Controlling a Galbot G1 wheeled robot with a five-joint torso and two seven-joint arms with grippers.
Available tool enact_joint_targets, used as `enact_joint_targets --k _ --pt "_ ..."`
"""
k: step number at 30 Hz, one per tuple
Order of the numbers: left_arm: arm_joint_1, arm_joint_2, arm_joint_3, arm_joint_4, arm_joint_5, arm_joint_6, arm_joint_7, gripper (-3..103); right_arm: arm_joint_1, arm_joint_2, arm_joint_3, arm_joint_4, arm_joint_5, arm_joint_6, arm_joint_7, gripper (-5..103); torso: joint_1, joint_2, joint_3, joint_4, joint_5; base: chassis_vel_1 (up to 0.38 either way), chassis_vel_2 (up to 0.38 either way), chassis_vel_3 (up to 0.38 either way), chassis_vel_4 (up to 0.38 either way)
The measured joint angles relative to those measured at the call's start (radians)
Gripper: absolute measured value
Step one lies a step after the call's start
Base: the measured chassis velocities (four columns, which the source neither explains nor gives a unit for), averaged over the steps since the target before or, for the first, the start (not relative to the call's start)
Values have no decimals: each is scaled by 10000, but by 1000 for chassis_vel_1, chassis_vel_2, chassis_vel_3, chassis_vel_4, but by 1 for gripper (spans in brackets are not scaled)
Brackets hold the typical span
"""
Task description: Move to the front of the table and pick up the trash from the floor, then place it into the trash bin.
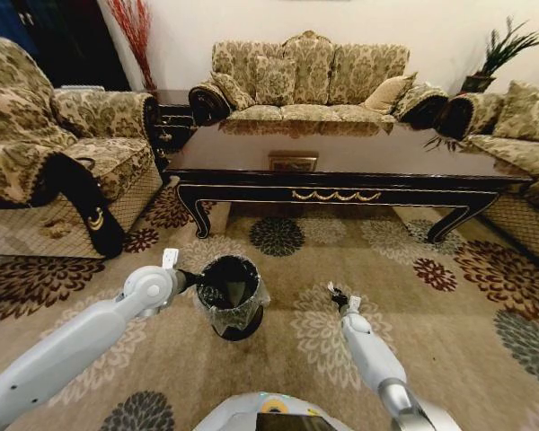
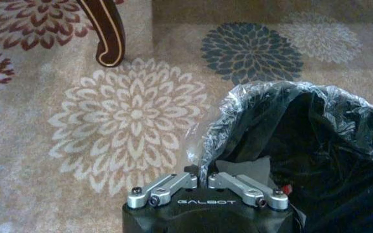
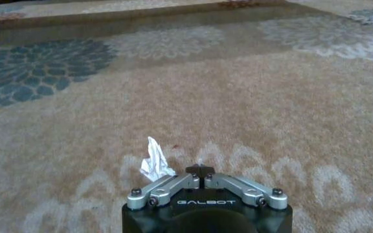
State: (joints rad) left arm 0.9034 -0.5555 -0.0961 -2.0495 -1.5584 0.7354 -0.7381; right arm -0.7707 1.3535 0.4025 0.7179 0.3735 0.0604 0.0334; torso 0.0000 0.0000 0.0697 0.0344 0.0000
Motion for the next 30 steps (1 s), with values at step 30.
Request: enact_joint_targets --k 30 --pt "-1411 -909 1428 535 441 0 22 3 -3695 -1873 467 7135 1864 -1014 827 0 0 1 -1 -1 1 0 0 0 0"
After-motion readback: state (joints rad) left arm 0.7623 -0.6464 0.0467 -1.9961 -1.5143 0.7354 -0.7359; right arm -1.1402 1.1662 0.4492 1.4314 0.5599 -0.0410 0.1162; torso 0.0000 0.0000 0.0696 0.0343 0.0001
